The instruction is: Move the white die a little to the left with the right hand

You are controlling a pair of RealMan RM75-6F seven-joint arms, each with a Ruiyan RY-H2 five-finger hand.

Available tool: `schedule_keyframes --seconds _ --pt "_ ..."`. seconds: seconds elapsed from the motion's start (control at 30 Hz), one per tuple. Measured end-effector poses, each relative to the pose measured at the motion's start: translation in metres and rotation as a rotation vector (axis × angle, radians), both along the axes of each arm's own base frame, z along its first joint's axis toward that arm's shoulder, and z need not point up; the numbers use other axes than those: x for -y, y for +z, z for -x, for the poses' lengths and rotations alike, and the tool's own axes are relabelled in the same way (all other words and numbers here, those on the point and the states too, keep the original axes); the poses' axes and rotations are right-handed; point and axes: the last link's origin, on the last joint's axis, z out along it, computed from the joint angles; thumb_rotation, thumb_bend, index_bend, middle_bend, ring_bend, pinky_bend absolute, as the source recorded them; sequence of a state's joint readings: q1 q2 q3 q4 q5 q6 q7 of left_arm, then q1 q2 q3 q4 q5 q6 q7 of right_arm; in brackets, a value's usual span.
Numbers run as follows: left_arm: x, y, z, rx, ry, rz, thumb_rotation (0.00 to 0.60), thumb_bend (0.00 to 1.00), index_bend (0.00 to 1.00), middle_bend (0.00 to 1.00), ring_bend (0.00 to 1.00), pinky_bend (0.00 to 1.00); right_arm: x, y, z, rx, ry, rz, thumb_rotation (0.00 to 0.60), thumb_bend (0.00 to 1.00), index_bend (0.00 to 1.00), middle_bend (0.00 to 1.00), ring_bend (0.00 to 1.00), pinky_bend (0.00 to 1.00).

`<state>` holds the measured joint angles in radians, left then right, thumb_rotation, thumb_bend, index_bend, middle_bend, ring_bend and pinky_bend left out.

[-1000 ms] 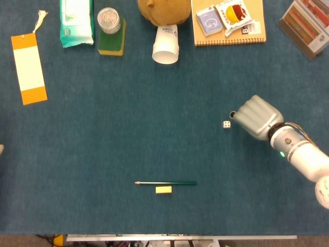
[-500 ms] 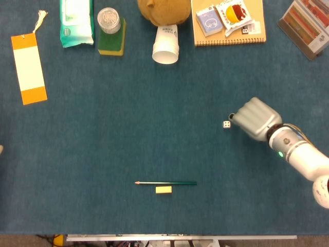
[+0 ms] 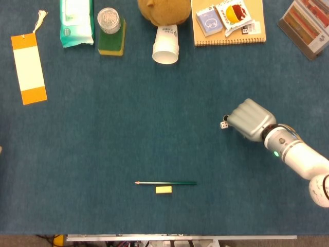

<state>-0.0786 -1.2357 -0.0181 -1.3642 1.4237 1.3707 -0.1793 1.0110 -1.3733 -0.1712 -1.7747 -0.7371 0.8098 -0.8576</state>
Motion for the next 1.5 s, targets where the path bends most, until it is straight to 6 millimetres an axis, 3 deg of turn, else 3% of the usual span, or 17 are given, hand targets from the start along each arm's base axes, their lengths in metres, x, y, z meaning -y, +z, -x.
schedule_keyframes --seconds 0.9,1.5 --pt "0.0015 -0.0003 0.0033 0.004 0.011 -0.001 0.6 0.17 0.26 0.07 0.02 0.22 -0.0025 0.0031 -0.0094 0.145 0.016 -0.046 0.6 1.0 0.35 1.0 0.95 0.89" --pt "0.0012 0.0003 0.0026 0.013 0.007 -0.009 0.6 0.17 0.26 0.09 0.03 0.22 -0.0085 0.0017 -0.0054 0.093 -0.005 -0.087 0.6 1.0 0.35 1.0 0.95 0.89"
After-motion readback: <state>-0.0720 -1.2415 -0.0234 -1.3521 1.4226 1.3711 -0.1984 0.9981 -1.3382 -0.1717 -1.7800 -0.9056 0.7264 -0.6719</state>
